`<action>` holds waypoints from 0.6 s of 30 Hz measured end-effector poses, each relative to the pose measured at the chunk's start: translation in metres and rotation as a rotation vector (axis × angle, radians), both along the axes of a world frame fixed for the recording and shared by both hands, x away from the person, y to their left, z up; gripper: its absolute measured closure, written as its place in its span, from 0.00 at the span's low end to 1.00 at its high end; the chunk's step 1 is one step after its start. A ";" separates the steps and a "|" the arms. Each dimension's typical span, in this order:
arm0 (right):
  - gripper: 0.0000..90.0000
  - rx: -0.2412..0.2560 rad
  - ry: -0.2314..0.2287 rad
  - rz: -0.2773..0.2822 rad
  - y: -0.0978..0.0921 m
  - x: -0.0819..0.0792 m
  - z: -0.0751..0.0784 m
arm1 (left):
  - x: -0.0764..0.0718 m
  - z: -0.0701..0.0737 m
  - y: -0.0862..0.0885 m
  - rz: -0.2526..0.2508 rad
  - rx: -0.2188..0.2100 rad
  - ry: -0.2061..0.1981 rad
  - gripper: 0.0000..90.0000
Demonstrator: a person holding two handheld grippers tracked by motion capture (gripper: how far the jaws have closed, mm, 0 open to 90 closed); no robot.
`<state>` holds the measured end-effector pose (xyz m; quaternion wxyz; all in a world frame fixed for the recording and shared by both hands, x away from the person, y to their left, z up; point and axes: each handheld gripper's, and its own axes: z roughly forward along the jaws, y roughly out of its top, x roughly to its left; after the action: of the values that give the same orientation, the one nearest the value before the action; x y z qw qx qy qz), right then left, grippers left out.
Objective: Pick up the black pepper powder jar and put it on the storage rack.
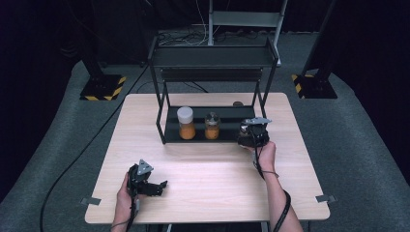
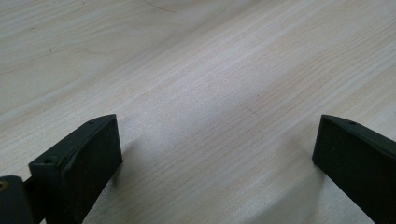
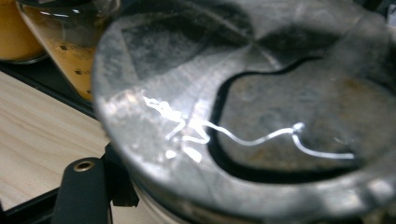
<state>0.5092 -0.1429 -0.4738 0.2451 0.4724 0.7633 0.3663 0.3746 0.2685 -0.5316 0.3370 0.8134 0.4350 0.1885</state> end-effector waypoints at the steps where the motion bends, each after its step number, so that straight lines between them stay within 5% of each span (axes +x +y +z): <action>1: 0.33 -0.002 -0.002 0.004 0.001 0.000 0.000 | 0.000 0.000 0.000 0.000 0.000 0.000 0.01; 18: 0.33 0.001 0.001 0.005 0.015 0.014 0.004 | 0.000 0.000 0.000 0.000 0.003 -0.003 0.01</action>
<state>0.5230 -0.1282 -0.4695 0.2437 0.4708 0.7644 0.3670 0.3745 0.2684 -0.5315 0.3364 0.8137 0.4341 0.1902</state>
